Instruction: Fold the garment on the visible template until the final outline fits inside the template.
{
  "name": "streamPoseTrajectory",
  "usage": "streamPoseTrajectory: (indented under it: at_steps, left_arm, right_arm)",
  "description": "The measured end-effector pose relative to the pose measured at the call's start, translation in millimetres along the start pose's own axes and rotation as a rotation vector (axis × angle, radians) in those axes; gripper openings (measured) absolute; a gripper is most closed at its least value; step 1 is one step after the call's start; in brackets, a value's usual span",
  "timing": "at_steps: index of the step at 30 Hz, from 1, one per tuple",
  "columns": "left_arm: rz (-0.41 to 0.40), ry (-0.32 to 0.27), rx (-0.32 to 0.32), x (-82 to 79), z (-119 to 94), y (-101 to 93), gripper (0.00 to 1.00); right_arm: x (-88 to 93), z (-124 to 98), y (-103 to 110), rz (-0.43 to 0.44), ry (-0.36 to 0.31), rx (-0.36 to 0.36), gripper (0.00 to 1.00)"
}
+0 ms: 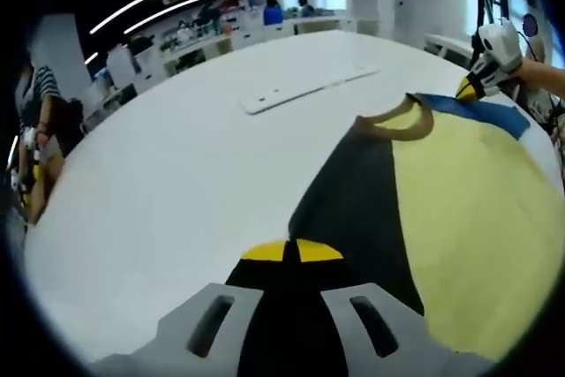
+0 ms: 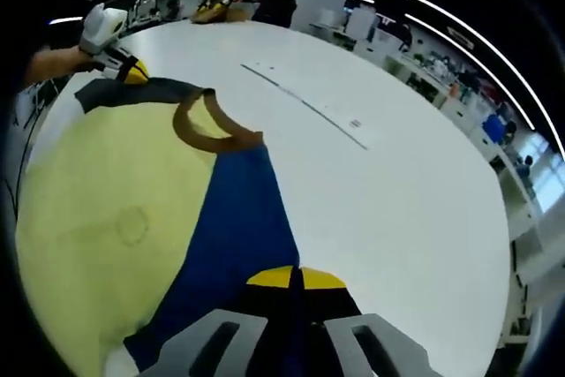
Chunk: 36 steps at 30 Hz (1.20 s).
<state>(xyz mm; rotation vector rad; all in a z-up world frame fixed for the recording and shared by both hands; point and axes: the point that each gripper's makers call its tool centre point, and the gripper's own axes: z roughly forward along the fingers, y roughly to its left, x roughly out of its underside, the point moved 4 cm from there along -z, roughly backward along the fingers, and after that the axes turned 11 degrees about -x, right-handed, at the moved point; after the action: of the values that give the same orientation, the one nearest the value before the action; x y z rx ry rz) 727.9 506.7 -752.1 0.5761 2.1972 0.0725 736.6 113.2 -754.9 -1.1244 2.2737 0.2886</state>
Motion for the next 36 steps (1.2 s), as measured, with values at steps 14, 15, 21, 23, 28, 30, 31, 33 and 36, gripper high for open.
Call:
streamPoseTrajectory:
  at_steps: [14, 15, 21, 23, 28, 30, 31, 33, 36]
  left_arm:
    - [-0.226, -0.106, 0.029, -9.9, -23, 16.1, 0.37]
    - [-0.224, -0.115, 0.032, -10.4, -27, 15.8, 0.4]
    - [-0.206, -0.141, 0.045, -11.8, -44, 12.4, 0.56]
    - [-0.206, -0.153, 0.054, -13.7, -51, 10.7, 0.63]
    - [-0.219, -0.188, 0.078, -19.5, -70, 4.9, 0.76]
    - [-0.206, -0.192, 0.082, -20.3, -78, 1.6, 0.8]
    - [-0.2, -0.195, 0.084, -20.5, -81, 0.3, 0.82]
    - [-0.209, -0.202, 0.089, -20.5, -89, -2.0, 0.83]
    - [-0.221, -0.212, 0.089, -20.7, -97, -5.6, 0.89]
  right_arm:
    - [-22.5, -17, 4, 0.283, -0.2, -0.068, 0.36]
    - [-23.4, -19, 7, 0.303, -0.208, -0.081, 0.41]
    - [-22.4, -29, 20, 0.323, -0.199, -0.105, 0.71]
    - [-21.3, -34, 22, 0.33, -0.202, -0.099, 0.81]
    - [-13.7, -47, 31, 0.343, -0.195, -0.095, 0.94]
    - [-9.4, -52, 32, 0.348, -0.195, -0.091, 0.96]
    - [-8.7, -54, 32, 0.35, -0.197, -0.09, 0.97]
    - [-4.5, -60, 34, 0.355, -0.203, -0.086, 0.99]
    - [3.9, -70, 36, 0.358, -0.201, -0.074, 0.99]
